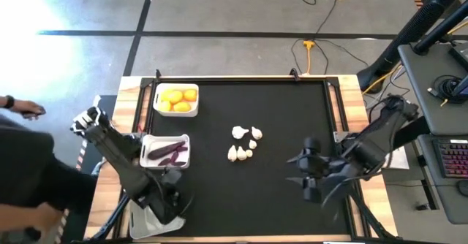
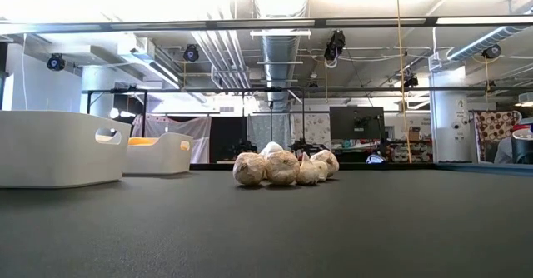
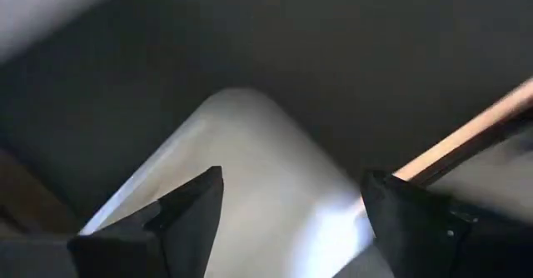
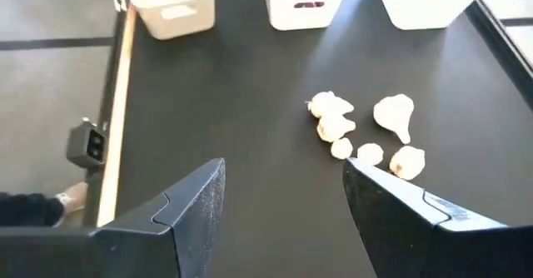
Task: Sort produce into baskets
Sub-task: Put the garlic into the gray bin
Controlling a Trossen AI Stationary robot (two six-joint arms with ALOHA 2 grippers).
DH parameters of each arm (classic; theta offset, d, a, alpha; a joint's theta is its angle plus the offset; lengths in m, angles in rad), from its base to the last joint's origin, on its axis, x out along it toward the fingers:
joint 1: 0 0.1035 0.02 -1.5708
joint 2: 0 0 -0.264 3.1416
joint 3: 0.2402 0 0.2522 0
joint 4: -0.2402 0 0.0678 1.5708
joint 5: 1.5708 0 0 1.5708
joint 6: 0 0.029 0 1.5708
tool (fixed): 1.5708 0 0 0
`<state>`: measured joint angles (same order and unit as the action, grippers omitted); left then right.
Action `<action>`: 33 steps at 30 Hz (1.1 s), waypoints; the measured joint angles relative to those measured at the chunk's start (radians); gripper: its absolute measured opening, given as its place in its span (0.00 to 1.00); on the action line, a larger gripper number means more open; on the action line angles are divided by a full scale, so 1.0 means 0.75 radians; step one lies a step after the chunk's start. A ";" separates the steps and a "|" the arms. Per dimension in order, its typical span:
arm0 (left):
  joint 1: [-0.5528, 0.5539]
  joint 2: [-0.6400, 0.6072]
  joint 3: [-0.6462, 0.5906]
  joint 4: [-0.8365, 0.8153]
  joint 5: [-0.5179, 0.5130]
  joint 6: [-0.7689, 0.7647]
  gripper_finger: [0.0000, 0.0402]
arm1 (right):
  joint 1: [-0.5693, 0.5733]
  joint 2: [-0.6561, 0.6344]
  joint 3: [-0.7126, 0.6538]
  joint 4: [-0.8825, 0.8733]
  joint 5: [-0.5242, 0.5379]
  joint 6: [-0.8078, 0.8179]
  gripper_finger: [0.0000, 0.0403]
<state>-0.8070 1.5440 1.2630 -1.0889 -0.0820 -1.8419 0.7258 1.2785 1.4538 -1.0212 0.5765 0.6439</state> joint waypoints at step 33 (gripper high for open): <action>0.954 0.520 0.126 0.496 -0.069 1.090 0.85 | 0.315 0.123 -0.227 -0.043 0.074 0.910 0.59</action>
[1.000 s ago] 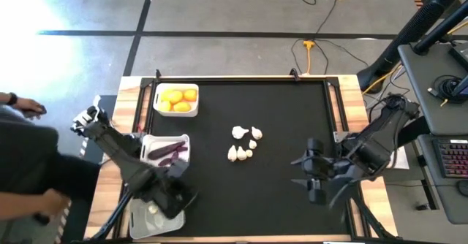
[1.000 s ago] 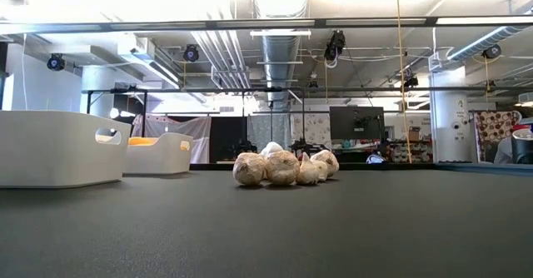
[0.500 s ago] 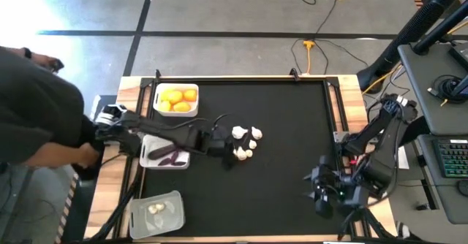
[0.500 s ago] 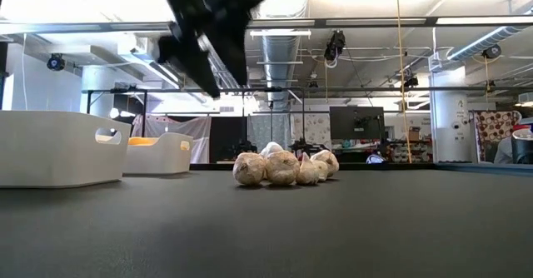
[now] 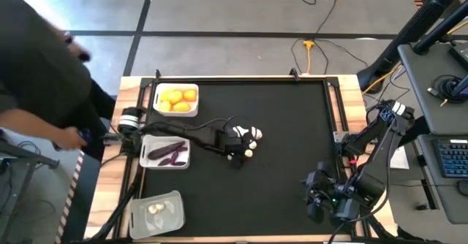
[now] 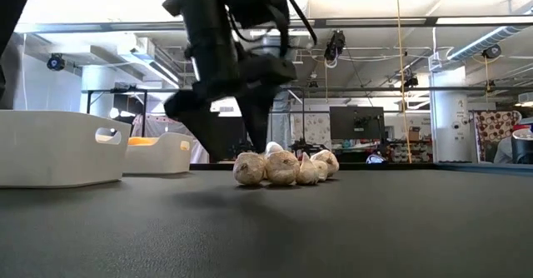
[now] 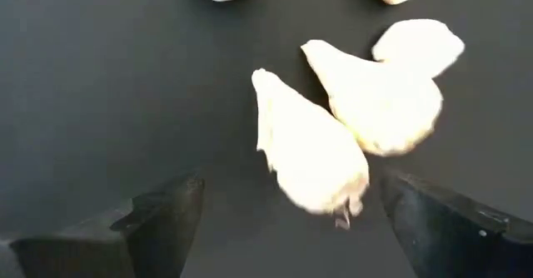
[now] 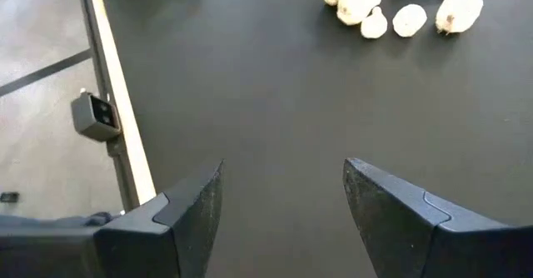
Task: Sort produce into baskets
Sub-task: Put the garlic into the gray bin
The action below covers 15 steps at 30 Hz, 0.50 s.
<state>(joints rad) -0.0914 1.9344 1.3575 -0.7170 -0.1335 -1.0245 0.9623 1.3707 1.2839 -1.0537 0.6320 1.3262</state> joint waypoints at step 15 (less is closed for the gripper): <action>0.011 0.191 0.115 0.004 -0.007 -0.050 0.76 | -0.007 -0.001 0.000 -0.012 0.010 0.016 0.59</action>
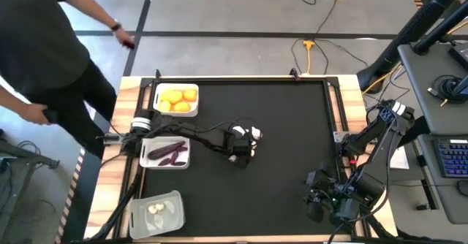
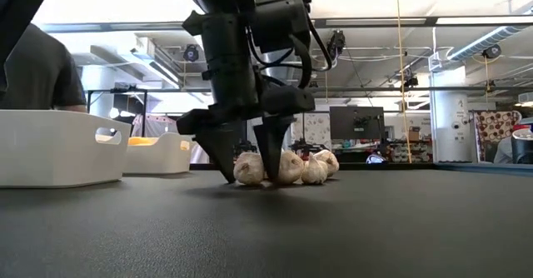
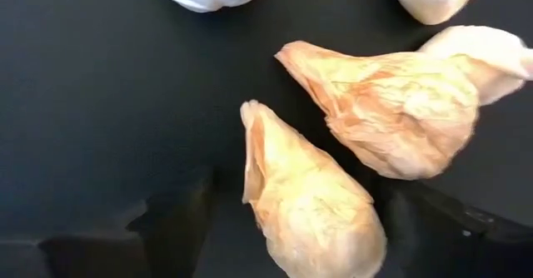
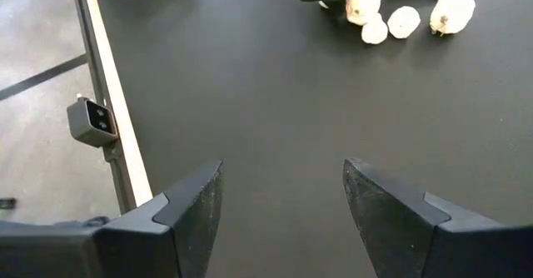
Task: Sort produce into baskets
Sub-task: Put the garlic into the gray bin
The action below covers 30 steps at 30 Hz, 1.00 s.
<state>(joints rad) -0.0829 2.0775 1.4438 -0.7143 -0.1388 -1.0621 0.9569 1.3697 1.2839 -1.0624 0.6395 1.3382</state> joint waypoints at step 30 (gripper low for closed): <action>-0.823 -0.498 0.151 -0.625 0.311 -0.521 0.24 | -0.078 -0.001 -0.047 -0.002 0.175 -0.425 0.59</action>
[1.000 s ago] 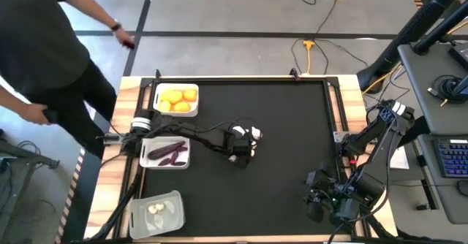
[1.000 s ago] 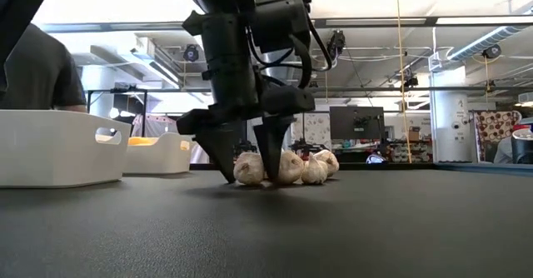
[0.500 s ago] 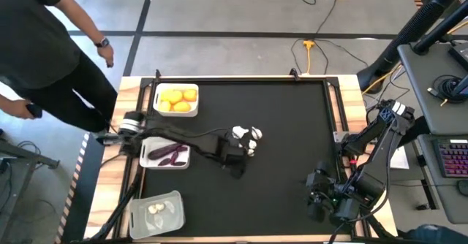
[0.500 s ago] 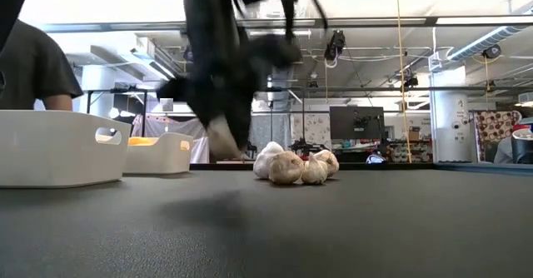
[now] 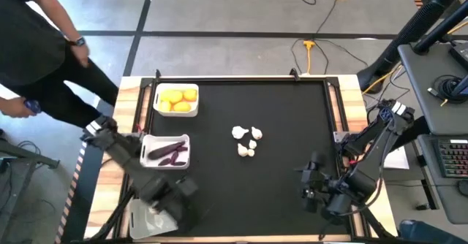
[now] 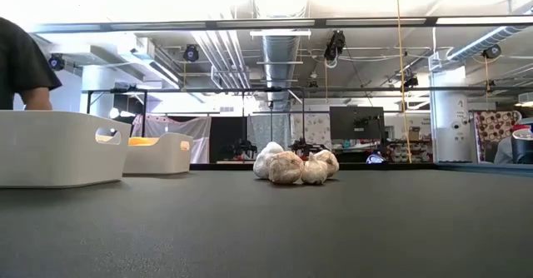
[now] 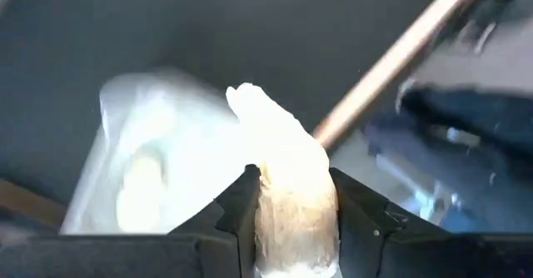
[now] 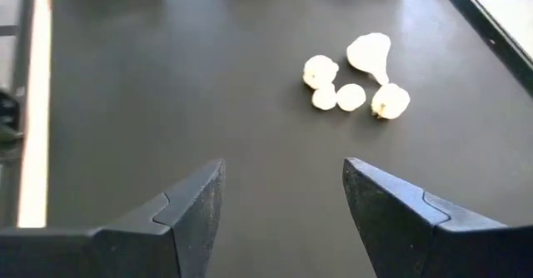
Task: Sort produce into baskets
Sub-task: Put the garlic into the gray bin
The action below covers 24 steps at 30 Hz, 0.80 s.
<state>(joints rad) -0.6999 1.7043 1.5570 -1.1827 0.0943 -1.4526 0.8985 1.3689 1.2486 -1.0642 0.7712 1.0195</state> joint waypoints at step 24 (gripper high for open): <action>-0.133 -0.001 -0.574 0.463 0.280 -0.676 0.28 | -0.117 0.000 -0.057 0.080 -0.031 -0.085 0.59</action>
<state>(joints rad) -0.7998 1.7039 1.1265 -0.8355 0.3040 -1.9596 0.8108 1.3689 1.2057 -1.0039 0.7483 0.9557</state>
